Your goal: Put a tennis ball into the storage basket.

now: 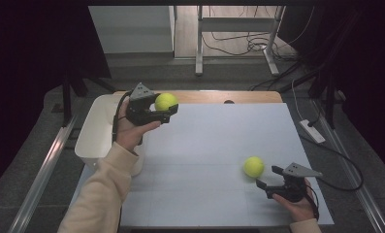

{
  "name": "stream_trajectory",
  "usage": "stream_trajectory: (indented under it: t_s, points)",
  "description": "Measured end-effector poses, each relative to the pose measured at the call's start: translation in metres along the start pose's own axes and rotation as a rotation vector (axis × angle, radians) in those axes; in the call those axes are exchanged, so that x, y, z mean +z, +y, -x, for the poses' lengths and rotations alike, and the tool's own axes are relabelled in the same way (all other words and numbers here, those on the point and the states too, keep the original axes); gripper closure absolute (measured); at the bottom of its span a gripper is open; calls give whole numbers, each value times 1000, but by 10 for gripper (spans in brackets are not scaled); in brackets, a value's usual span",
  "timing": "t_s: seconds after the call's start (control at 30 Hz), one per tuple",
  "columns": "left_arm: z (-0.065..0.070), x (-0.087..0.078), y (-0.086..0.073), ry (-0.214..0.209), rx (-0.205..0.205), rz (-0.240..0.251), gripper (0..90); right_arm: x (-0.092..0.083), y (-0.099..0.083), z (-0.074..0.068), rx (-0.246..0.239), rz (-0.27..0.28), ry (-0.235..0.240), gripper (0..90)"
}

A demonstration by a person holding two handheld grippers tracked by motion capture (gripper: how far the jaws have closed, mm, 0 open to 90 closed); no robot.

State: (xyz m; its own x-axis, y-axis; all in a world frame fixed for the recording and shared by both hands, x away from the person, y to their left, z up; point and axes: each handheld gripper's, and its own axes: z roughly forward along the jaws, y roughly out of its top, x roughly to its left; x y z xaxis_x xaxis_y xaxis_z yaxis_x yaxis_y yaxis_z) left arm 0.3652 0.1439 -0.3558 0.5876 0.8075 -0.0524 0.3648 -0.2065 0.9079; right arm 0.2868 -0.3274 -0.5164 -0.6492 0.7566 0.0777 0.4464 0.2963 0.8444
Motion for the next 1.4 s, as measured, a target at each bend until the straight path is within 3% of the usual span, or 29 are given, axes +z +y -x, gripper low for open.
stream_trajectory:
  t_s: [0.53, 1.13, 1.4]
  points:
    - [-14, -9, -3, 36, -22, 4, 265, 1, 0, 0, -1, -1, -2, 119]
    - [-36, -23, -8, 112, -53, -10, 265, 0, 1, 1, 0, 5, 3, 119]
    - [-41, -23, -10, 121, -60, -20, 265, 0, 1, 1, 0, 5, 2, 119]
